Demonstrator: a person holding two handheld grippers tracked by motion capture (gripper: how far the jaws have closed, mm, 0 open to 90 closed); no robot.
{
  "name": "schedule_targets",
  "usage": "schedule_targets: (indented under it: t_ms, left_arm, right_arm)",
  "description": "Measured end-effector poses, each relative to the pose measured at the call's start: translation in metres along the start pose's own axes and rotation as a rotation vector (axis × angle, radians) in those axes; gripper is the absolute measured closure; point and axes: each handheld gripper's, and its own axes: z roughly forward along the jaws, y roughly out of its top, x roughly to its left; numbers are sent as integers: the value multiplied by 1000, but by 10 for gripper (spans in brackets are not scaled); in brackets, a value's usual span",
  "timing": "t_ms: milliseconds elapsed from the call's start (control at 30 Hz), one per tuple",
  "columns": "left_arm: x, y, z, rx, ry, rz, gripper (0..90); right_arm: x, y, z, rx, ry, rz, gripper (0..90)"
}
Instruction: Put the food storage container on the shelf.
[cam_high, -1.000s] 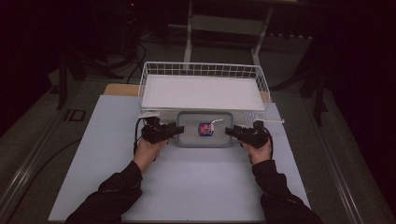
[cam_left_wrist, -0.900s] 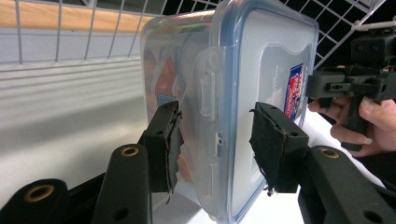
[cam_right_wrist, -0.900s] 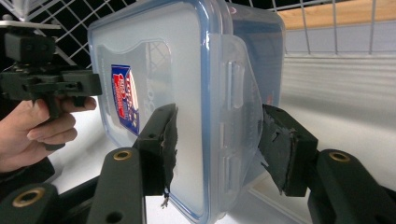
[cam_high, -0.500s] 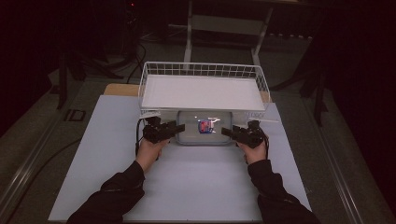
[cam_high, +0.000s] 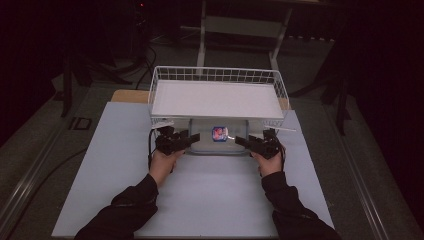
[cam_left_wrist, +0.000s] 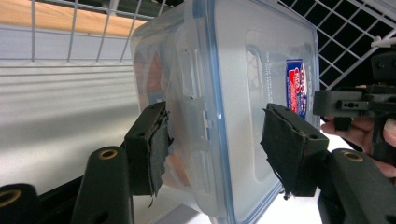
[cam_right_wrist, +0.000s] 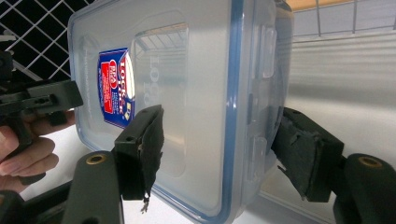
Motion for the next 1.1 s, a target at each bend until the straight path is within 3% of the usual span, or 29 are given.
schedule_targets:
  t_ms: [200,333,567,633,767,800,933,1033,1100]
  left_arm:
    - [3,1,4,-3,-5,-18,396]
    - [6,0,7,-3,-15,-82,387]
    - [10,-3,15,-8,8,-103,308]
    - [10,-4,16,-9,0,-133,308]
    - [8,-3,17,-8,27,-102,317]
    - [9,-2,16,-13,23,-100,315]
    - [8,-1,16,-3,36,-90,310]
    - [4,-2,14,-14,9,-128,308]
    - [2,-2,10,-21,-6,-118,300]
  right_arm:
    - [3,3,4,7,-31,12,311]
    - [3,4,6,-2,-43,42,304]
    - [5,4,11,-2,-68,96,263]
    - [4,4,12,-5,-64,110,257]
    - [3,4,17,20,-67,120,159]
    - [2,3,19,28,-64,148,138]
    - [0,3,21,23,-57,157,139]
    - [0,2,20,23,-56,152,139]
    - [0,1,18,25,-61,155,139]
